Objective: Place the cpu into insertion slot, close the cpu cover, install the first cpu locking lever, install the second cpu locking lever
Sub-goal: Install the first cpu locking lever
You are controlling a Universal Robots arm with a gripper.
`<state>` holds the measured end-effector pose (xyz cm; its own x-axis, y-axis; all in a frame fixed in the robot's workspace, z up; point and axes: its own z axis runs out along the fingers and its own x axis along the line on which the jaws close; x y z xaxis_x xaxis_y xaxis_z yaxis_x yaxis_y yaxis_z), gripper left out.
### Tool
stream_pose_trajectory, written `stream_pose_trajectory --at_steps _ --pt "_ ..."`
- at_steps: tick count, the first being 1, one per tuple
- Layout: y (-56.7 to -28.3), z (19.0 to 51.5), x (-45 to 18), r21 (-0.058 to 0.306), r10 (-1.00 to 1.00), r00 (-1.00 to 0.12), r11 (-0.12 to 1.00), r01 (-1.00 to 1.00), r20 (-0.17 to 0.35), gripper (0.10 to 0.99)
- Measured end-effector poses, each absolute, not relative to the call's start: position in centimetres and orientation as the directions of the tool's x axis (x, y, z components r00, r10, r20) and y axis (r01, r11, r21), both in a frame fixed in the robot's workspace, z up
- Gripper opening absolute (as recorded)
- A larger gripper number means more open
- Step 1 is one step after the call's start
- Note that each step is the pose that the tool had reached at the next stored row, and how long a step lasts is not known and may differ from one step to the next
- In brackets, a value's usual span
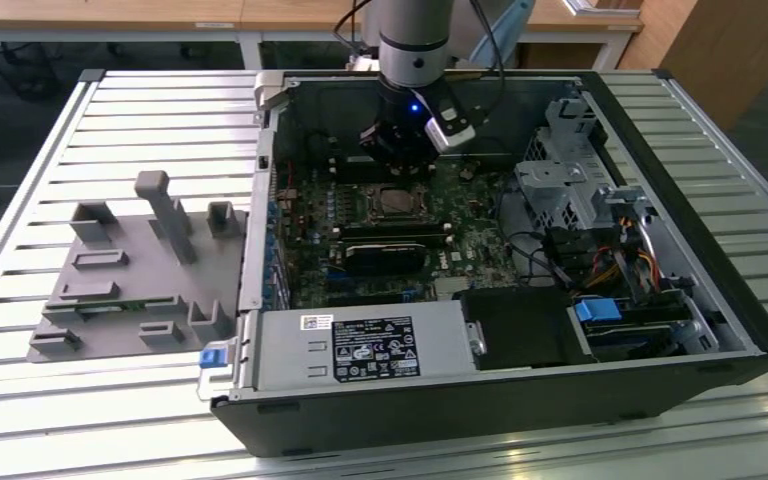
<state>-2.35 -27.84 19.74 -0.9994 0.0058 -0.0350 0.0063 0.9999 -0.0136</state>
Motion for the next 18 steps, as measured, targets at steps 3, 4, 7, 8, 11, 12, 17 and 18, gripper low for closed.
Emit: stream_pose_trajectory --at_steps 3,4,7,8,11,12,17,18 --pt "-27.8 19.7 -2.3 -0.015 0.006 -0.999 1.0 0.006 -0.035 0.106" --pt "-27.7 19.6 -2.3 -0.015 0.006 -0.999 1.0 0.006 -0.035 0.106" --pt "-27.7 19.6 -2.3 -0.012 0.006 -0.999 1.0 0.006 -0.035 0.106" --pt "-27.7 19.6 -2.3 -0.01 0.006 -0.999 1.0 0.006 -0.035 0.106" --pt "-27.6 19.9 -2.3 -0.006 0.006 -0.999 1.0 0.006 -0.037 0.106" --pt "-27.6 20.1 -2.3 -0.007 0.006 -0.999 1.0 0.006 -0.036 0.106" --pt "-27.7 21.3 -2.3 -0.008 0.006 -0.999 1.0 0.006 -0.035 0.106" --pt "-27.7 21.4 -2.3 -0.008 0.006 -0.999 1.0 0.006 -0.035 0.106"
